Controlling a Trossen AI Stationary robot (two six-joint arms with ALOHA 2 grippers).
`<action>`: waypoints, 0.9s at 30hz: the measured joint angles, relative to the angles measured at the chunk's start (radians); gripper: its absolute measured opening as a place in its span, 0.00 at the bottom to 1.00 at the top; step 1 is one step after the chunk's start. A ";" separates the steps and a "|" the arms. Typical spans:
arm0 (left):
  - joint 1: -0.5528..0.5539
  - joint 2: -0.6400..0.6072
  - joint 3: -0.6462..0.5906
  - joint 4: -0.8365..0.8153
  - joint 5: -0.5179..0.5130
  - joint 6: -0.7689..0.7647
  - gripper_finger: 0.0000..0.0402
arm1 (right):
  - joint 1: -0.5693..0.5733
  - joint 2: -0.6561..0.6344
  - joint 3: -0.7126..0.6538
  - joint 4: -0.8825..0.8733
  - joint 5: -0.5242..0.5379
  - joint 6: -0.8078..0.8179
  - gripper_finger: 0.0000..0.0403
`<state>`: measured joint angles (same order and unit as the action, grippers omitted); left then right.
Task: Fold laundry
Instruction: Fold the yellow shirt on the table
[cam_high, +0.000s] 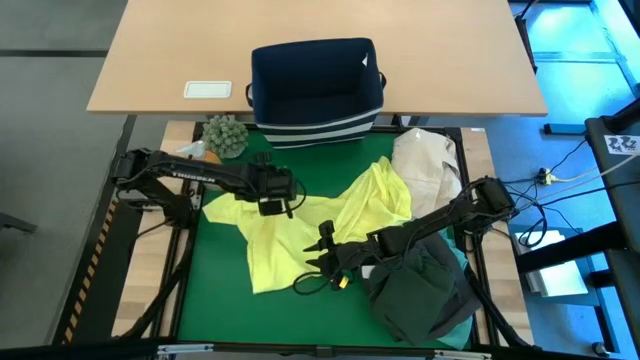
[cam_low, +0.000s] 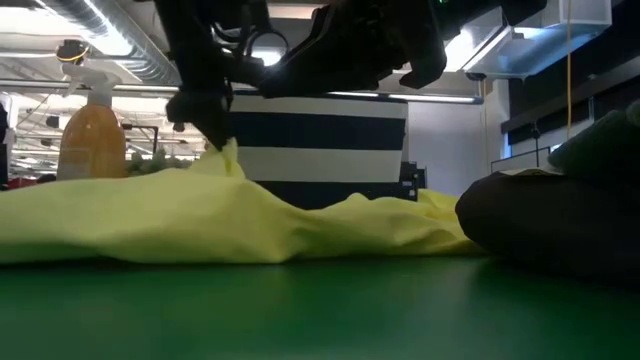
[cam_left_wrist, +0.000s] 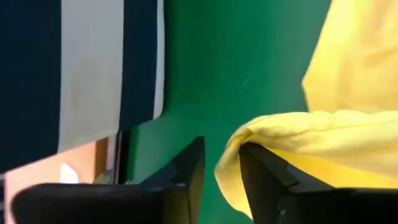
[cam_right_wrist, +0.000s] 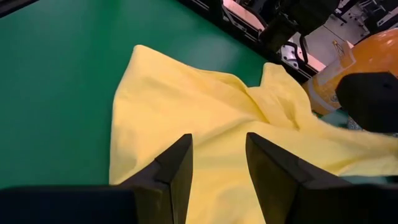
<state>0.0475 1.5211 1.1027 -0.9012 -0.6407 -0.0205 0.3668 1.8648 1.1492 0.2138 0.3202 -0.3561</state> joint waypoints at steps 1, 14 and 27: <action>0.001 0.000 0.000 0.012 0.007 0.004 0.25 | 0.000 0.000 0.000 -0.001 0.000 -0.001 0.36; -0.193 -0.071 0.000 -0.189 0.072 -0.415 0.36 | -0.001 0.000 -0.001 -0.047 0.000 -0.016 0.36; -0.535 -0.063 -0.104 -0.128 0.129 -0.968 0.36 | 0.008 0.000 -0.001 -0.110 0.001 0.039 0.36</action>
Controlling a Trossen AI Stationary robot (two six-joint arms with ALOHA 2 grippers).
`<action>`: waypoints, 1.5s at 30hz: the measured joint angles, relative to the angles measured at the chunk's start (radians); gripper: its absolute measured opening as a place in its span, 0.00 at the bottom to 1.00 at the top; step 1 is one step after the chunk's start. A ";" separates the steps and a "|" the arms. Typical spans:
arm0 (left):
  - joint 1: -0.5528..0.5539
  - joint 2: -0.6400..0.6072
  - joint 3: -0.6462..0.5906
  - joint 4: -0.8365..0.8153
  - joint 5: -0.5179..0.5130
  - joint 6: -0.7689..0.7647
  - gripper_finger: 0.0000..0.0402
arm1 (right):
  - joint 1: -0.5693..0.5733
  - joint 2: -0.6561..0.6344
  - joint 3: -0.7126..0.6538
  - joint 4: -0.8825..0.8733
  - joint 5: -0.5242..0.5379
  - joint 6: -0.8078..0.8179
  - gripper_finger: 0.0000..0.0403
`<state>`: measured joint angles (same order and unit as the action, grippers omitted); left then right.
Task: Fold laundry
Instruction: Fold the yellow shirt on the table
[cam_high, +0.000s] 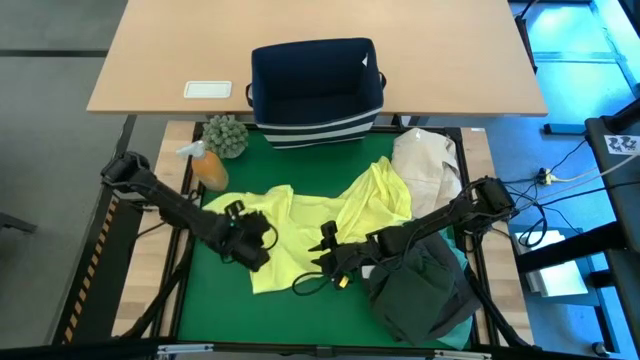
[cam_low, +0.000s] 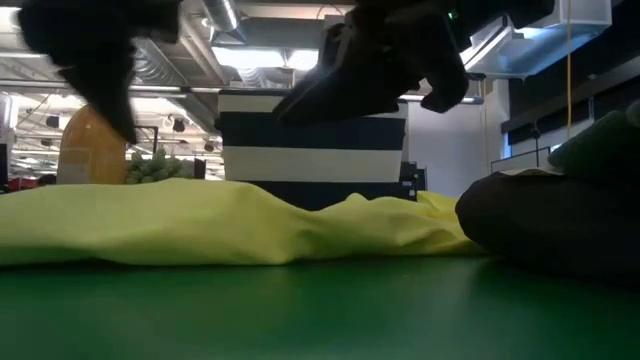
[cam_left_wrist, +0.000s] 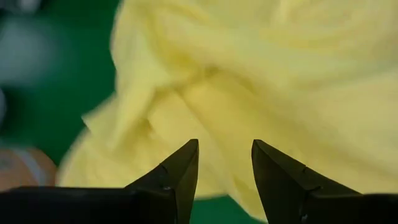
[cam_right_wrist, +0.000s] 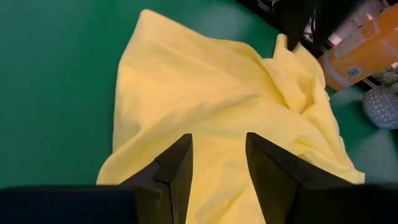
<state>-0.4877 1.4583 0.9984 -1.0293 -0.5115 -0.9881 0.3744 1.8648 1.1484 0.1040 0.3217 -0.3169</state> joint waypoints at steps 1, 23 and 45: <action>-0.012 -0.001 -0.021 0.014 0.011 -0.041 0.36 | 0.000 0.000 0.000 -0.006 0.007 -0.001 0.36; -0.077 0.000 -0.281 0.233 0.111 -0.372 0.34 | -0.009 0.000 0.000 -0.078 0.054 -0.028 0.36; -0.314 0.000 -0.234 0.368 0.182 -0.611 0.00 | -0.148 0.001 0.000 -0.341 -0.053 0.194 0.36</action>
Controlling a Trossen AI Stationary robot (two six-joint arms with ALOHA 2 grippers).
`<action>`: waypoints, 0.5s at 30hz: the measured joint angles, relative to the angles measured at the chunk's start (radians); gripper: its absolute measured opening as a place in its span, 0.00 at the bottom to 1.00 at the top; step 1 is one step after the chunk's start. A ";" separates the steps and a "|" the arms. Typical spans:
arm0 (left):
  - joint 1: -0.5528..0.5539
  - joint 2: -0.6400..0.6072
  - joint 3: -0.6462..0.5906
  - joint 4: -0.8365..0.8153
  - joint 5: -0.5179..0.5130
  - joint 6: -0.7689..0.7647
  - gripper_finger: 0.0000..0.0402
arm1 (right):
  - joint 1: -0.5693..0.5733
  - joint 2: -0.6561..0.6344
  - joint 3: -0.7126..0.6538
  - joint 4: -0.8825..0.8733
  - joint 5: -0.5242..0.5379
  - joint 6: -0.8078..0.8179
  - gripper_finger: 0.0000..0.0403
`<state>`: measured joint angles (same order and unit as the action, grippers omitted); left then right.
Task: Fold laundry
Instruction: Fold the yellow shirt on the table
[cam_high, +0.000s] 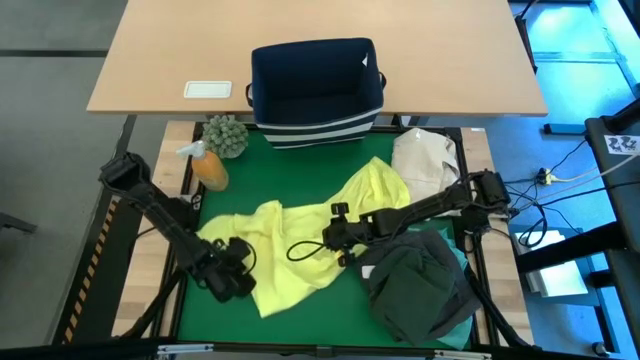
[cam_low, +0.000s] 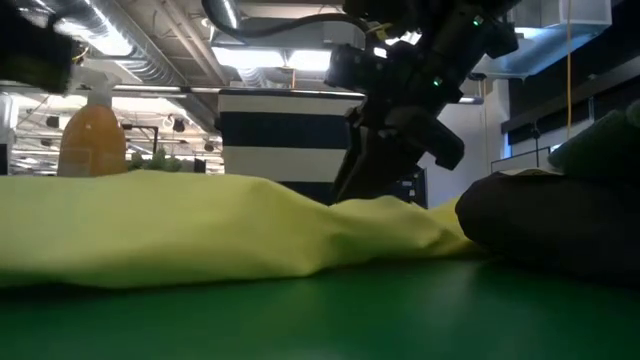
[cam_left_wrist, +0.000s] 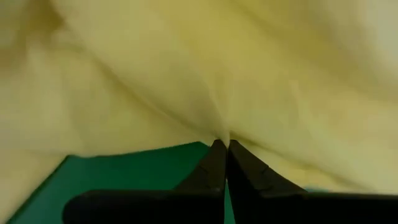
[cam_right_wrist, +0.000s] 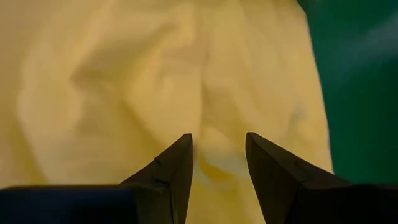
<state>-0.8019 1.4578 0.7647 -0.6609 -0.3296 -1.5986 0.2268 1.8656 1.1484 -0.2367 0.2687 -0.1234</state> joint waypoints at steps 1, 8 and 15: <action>-0.017 0.000 0.013 0.010 0.000 -0.006 0.00 | 0.000 0.000 0.000 0.001 0.000 0.000 0.36; -0.092 0.002 0.083 0.004 -0.027 -0.017 0.00 | 0.000 0.000 0.000 0.001 0.009 0.000 0.36; -0.110 0.002 0.093 -0.004 -0.005 -0.015 0.00 | 0.000 0.000 0.000 -0.013 0.072 -0.004 0.36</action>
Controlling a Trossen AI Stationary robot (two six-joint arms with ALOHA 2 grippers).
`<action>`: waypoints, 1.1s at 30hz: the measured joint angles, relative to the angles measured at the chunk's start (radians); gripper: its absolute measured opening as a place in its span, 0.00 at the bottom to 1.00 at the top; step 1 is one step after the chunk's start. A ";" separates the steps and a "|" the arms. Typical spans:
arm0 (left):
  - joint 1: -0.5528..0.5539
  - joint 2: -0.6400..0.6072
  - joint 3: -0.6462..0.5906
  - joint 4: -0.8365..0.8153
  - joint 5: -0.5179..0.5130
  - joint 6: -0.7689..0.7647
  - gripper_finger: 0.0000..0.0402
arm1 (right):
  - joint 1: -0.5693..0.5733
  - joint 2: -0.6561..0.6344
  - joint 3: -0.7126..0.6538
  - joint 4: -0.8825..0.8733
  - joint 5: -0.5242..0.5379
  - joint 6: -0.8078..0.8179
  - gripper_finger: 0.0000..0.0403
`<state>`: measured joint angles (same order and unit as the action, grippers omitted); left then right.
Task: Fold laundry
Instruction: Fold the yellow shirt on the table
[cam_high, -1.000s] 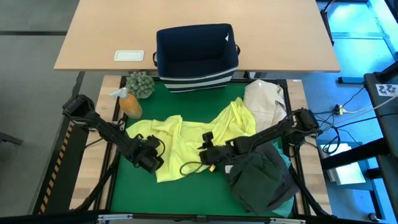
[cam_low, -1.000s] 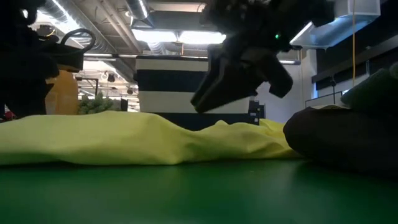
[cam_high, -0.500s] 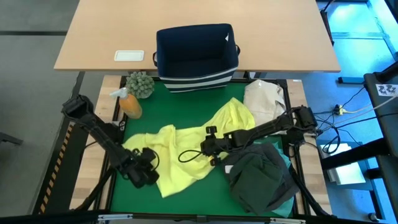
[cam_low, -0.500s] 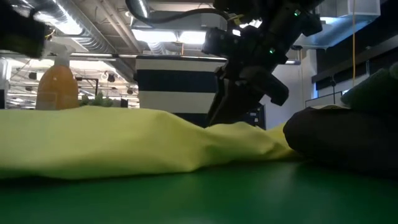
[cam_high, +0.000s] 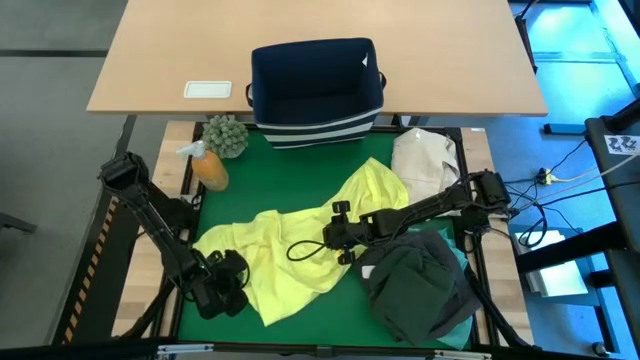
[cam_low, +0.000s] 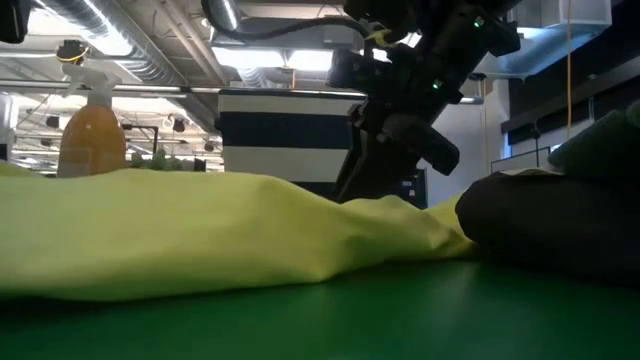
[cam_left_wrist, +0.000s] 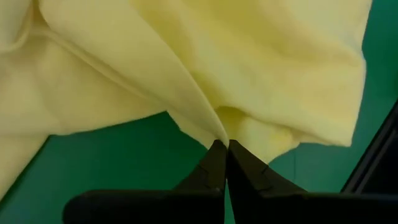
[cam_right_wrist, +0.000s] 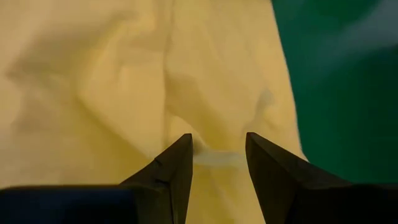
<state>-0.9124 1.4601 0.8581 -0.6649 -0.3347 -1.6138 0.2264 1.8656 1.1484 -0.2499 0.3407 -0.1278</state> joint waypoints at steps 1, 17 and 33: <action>-0.001 0.000 0.000 0.000 0.007 0.000 0.00 | 0.000 0.000 0.000 -0.004 0.006 0.000 0.36; -0.078 0.000 0.000 0.028 0.400 -0.217 0.00 | -0.053 0.005 0.000 -0.073 0.008 0.054 0.36; -0.085 -0.001 0.023 -0.010 0.175 -0.106 0.00 | -0.050 0.005 0.000 -0.075 0.079 0.042 0.36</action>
<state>-0.9973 1.4593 0.8808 -0.6754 -0.1600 -1.7196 0.1760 1.8709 1.1484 -0.3248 0.4199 -0.0853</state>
